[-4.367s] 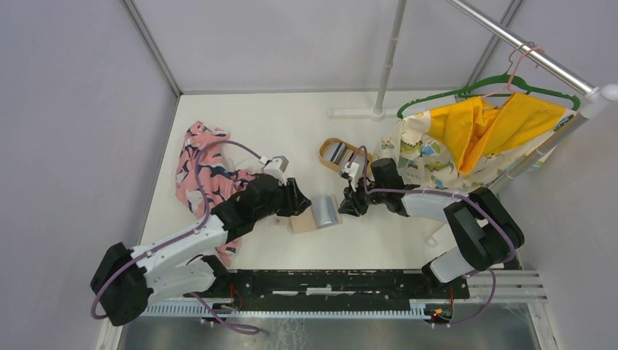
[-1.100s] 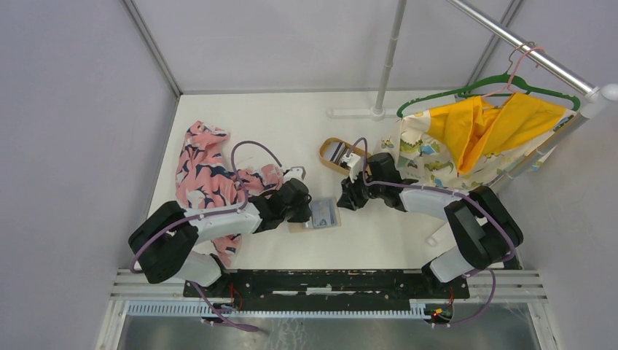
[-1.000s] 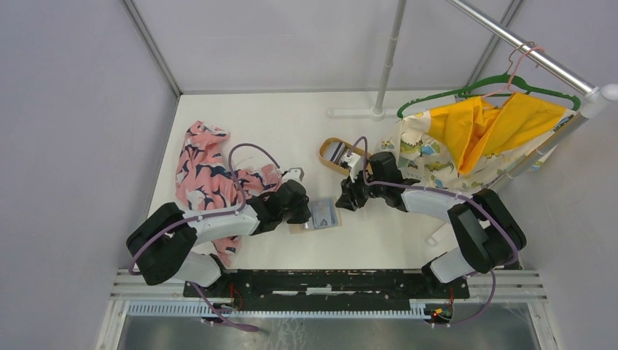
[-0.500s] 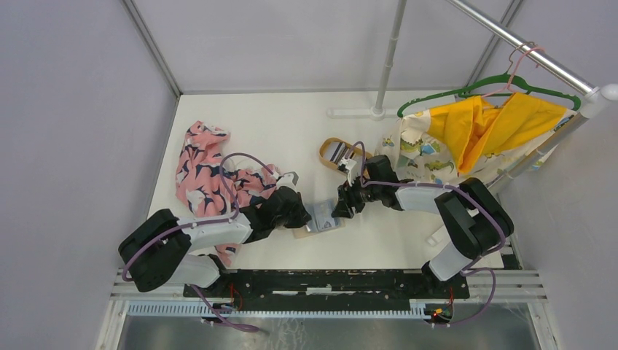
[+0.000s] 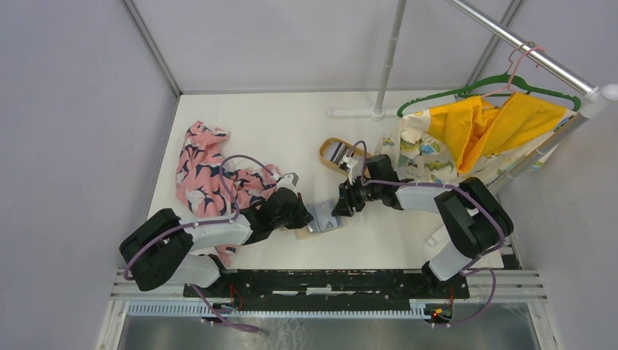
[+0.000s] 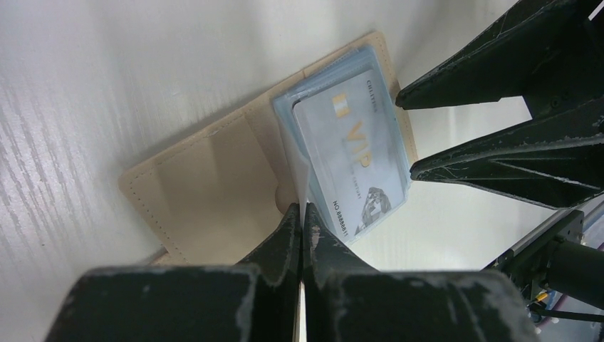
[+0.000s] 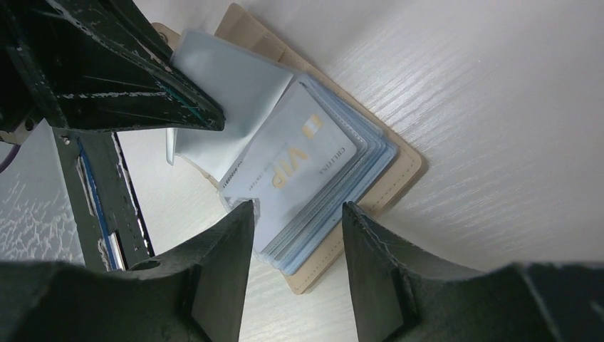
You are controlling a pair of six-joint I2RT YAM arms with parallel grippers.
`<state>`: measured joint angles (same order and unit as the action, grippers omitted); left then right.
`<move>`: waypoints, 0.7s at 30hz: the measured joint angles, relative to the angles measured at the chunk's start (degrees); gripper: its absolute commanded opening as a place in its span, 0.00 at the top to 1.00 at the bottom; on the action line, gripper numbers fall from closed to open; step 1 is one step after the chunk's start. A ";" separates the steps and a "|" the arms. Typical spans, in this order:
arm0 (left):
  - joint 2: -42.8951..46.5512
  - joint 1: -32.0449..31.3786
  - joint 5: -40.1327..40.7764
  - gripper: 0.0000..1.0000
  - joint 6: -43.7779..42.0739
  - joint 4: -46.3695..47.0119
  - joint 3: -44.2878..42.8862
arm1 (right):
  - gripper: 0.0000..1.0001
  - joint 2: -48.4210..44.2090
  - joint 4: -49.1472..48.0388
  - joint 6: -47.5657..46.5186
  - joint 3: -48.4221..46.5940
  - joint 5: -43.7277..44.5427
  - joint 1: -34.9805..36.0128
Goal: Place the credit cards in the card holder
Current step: Open the card holder at the center of the board.
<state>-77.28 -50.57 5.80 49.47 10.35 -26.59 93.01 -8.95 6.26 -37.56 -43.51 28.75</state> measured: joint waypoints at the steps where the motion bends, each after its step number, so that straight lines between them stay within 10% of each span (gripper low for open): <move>1: 0.00 0.00 -0.04 0.98 0.00 0.13 0.02 | 0.46 -0.15 0.02 0.00 0.00 -0.02 -0.11; 21: -0.39 0.00 -0.17 0.98 0.04 1.01 0.33 | 0.54 0.50 -0.42 2.34 0.31 -1.55 -0.33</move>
<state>-77.67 -50.57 5.63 49.52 11.35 -26.26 93.51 -9.37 8.60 -37.26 -45.06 28.42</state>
